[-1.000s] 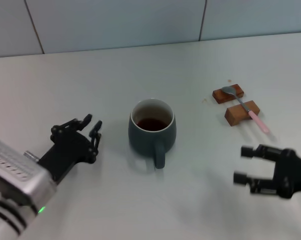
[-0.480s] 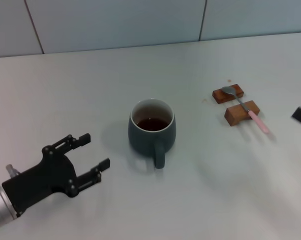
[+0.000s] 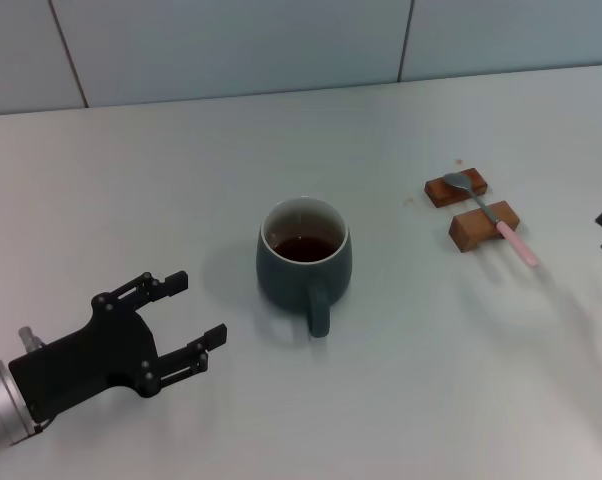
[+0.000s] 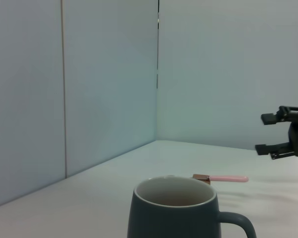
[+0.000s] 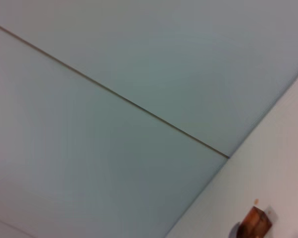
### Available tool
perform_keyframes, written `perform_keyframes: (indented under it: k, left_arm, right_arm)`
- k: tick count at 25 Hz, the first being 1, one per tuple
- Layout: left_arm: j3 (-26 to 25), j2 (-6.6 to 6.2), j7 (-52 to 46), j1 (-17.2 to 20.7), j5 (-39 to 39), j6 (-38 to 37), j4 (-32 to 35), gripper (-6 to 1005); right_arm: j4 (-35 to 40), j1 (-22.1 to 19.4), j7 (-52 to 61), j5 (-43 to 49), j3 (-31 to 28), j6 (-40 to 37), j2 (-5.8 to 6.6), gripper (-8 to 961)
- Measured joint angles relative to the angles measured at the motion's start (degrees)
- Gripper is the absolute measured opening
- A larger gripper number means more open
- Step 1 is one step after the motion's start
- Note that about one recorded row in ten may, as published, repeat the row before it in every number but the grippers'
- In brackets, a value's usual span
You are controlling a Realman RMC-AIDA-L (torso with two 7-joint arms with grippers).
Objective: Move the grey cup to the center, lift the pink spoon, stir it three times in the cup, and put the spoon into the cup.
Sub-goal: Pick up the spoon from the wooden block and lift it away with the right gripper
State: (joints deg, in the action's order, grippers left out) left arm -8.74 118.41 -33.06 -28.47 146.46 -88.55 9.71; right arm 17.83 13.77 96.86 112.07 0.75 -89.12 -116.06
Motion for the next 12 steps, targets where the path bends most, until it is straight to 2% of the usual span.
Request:
perform_keyframes:
  k: [3,6,12]
  left_arm:
    - [1.31,-0.04,-3.31,-1.81,0.05,-0.52,1.88,784]
    - [1.54,-0.01,-3.63,-2.28,0.04,-0.53,2.16,784]
    - [1.54,0.11,-3.68,-2.52,-0.16,-0.4,2.2,785]
  right_arm:
    - [-1.7,0.95,0.65,0.28,0.26,3.05,-0.13,801]
    - [-2.22,1.39,0.67,0.62,0.57,4.18,-0.16,797]
    - [-3.22,2.42,0.34,1.58,0.7,6.56,-1.0,788]
